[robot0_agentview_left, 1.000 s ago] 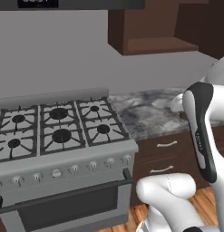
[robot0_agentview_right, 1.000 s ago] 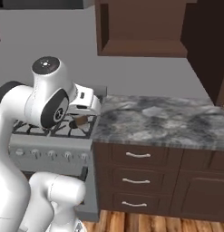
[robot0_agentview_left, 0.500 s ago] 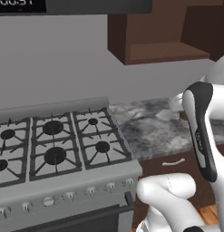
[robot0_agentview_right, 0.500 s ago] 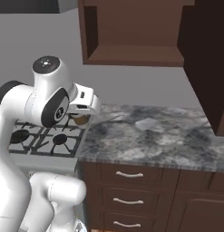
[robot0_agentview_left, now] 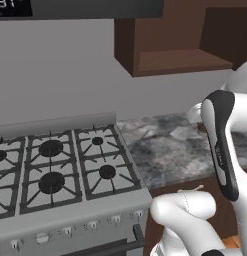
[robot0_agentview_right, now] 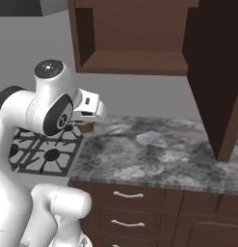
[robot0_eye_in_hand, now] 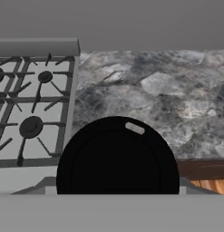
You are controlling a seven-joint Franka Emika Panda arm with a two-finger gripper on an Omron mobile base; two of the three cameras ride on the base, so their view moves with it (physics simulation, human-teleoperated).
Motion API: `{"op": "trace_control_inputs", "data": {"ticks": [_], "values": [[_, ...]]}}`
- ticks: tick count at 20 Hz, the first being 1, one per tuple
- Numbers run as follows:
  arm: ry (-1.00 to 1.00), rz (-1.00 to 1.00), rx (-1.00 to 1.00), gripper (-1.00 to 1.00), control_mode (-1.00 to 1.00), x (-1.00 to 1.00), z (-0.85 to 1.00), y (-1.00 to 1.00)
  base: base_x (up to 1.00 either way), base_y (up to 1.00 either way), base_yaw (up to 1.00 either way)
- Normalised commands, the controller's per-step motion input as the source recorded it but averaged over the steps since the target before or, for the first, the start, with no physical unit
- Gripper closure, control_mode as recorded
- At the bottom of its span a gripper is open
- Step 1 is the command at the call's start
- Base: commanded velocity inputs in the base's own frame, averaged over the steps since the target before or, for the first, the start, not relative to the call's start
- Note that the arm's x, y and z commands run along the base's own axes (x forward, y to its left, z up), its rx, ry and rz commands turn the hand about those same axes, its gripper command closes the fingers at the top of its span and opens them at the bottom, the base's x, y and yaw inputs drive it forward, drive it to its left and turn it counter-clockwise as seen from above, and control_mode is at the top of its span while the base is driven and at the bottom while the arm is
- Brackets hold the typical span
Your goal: Sort all alcoholic drinks to one cabinet, and non-alcoholic drinks to the other.
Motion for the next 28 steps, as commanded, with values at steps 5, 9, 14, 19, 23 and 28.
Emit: {"op": "trace_control_inputs", "data": {"ticks": [5,9,14,19,23,28], "values": [[0.0,0.0,0.0,1.0,1.0,0.0,0.0,0.0,0.34,-0.28,0.02],[0.0,0.0,0.0,1.0,1.0,0.0,0.0,0.0,0.35,-0.3,0.02],[0.0,0.0,0.0,1.0,1.0,0.0,0.0,0.0,0.35,-0.3,0.02],[0.0,0.0,0.0,1.0,1.0,0.0,0.0,0.0,0.47,-0.38,0.01],[0.0,0.0,0.0,1.0,1.0,0.0,0.0,0.0,0.39,-0.25,0.0],[0.0,0.0,0.0,1.0,1.0,0.0,0.0,0.0,0.06,-0.06,0.0]]}}
